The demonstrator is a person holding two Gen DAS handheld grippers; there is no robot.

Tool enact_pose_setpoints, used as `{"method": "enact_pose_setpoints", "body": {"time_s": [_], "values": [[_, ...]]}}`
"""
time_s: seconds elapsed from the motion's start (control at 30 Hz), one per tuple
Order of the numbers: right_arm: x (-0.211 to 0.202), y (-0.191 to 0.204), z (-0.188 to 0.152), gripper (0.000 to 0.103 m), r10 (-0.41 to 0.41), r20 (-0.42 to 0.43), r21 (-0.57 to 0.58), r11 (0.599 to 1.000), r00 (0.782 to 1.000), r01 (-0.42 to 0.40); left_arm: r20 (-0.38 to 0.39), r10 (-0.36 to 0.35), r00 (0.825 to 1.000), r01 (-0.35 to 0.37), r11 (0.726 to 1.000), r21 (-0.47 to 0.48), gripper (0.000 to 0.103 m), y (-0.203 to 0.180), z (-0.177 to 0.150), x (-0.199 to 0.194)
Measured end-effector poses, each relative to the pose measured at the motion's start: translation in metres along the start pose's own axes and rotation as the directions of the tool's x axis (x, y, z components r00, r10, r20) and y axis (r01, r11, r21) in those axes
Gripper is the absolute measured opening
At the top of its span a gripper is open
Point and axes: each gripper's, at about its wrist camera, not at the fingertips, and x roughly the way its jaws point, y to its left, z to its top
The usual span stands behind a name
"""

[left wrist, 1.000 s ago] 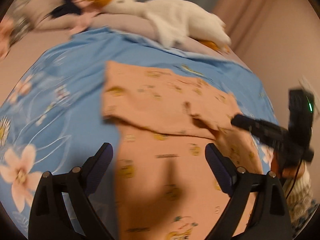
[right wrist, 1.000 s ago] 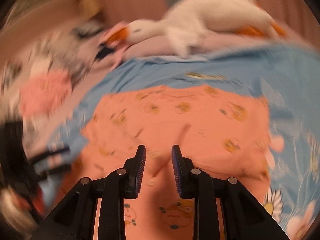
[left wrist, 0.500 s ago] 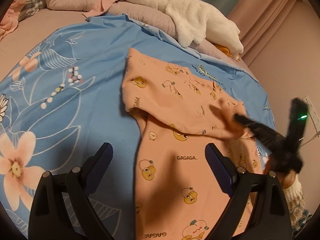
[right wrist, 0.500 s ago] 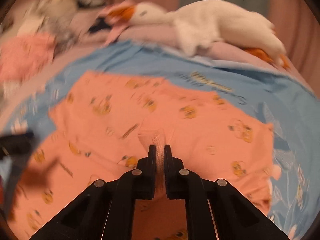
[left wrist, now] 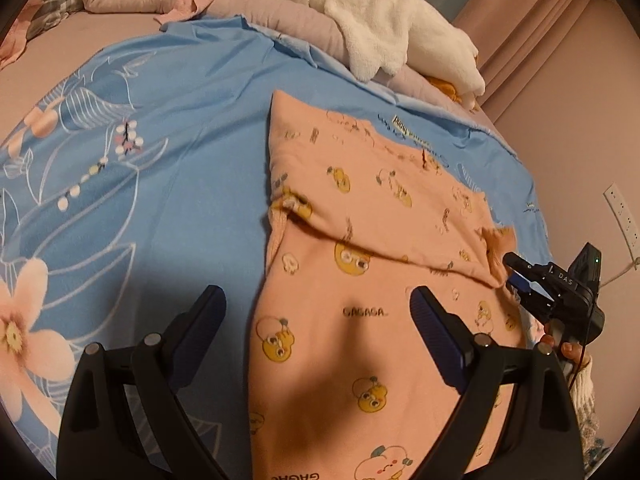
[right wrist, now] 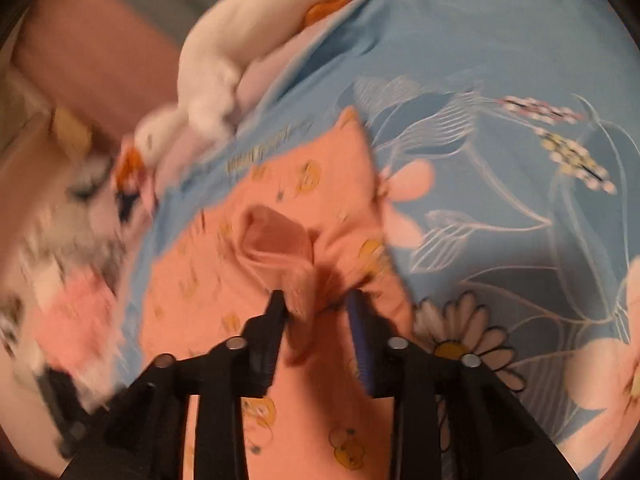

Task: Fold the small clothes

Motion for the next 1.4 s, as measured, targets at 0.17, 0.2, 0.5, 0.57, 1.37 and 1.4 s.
{"method": "enact_pose_setpoints", "body": {"time_s": [0.17,0.2,0.5,0.57,1.37,1.4], "values": [[-0.007,0.011,0.01,0.035,0.02,0.02,-0.04,0.999,1.0,-0.019,0.009,0.002,1.0,-0.002,0.999,0.037,0.093,-0.009,0.016,0.003],[-0.005,0.013,0.009,0.035,0.0,0.018,-0.05,0.999,1.0,0.001,0.01,-0.006,1.0,0.006,0.999,0.046,0.093,-0.013,0.021,0.007],[0.003,0.032,0.013,0.009,-0.081,-0.028,-0.249,0.966,0.996,0.072,-0.081,-0.178,0.981,0.185,0.979,0.088,0.089,-0.05,0.056,0.059],[0.01,0.026,0.015,0.009,-0.136,-0.049,-0.252,0.96,0.989,0.12,-0.113,-0.107,0.988,0.117,0.989,0.089,0.082,-0.049,0.054,0.074],[0.056,0.057,0.042,0.015,-0.423,0.05,-0.431,0.808,0.905,0.401,-0.157,0.042,0.987,-0.02,0.99,0.139,0.049,-0.012,0.03,0.048],[0.047,0.056,0.045,0.015,-0.426,0.073,-0.41,0.812,0.902,0.416,-0.155,0.032,0.987,-0.011,0.991,0.13,0.052,-0.012,0.03,0.046]]}}
